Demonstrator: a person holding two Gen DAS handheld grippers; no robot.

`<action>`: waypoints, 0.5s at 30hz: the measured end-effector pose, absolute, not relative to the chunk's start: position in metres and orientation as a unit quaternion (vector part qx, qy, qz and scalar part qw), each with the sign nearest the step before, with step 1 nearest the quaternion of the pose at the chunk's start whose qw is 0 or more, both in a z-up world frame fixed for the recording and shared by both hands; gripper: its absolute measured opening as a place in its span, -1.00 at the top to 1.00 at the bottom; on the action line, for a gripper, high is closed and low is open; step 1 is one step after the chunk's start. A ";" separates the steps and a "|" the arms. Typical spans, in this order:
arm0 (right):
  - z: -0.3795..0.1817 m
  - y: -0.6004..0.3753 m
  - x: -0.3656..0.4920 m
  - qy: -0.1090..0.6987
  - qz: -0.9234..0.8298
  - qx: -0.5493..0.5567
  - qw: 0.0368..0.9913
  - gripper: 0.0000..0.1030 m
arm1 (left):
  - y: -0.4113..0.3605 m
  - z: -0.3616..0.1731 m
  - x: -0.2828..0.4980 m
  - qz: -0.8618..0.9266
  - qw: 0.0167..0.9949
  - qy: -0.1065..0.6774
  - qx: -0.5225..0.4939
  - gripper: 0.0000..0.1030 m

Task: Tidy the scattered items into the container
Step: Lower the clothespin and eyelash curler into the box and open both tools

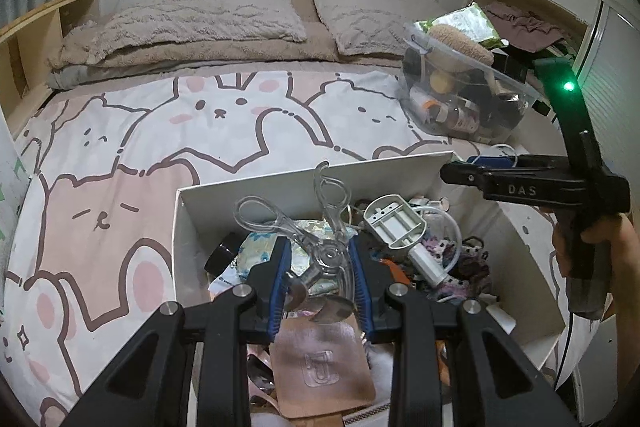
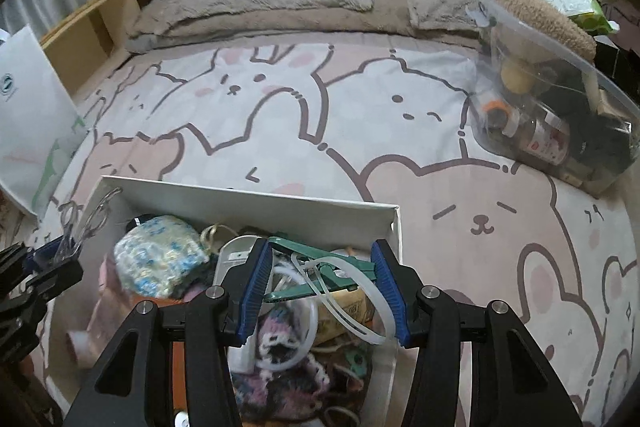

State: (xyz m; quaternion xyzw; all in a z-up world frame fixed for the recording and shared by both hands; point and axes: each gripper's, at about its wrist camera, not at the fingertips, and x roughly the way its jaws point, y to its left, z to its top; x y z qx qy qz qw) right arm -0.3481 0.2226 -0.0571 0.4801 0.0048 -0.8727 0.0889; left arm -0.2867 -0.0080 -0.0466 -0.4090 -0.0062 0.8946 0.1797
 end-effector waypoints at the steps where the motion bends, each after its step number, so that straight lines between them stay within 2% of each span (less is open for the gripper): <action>1: -0.060 0.221 -0.350 0.008 -0.871 0.483 0.088 -0.01 | -0.008 -0.048 -0.288 0.894 0.180 -0.007 -0.411 0.43; 7: -0.066 0.217 -0.359 0.007 -0.873 0.481 0.081 -0.02 | -0.011 -0.059 -0.296 0.888 0.177 -0.015 -0.424 0.43; 8: -0.067 0.217 -0.360 0.004 -0.872 0.482 0.083 -0.16 | -0.012 -0.060 -0.298 0.887 0.177 -0.019 -0.427 0.43; 9: -0.067 0.218 -0.360 0.002 -0.872 0.482 0.084 -0.45 | -0.012 -0.060 -0.299 0.886 0.178 -0.023 -0.428 0.43; 10: -0.066 0.218 -0.360 0.001 -0.873 0.480 0.087 -0.57 | -0.012 -0.060 -0.300 0.885 0.180 -0.026 -0.428 0.43; 15: -0.054 0.220 -0.349 -0.008 -0.888 0.449 0.099 -0.59 | -0.008 -0.058 -0.305 0.885 0.175 -0.015 -0.431 0.43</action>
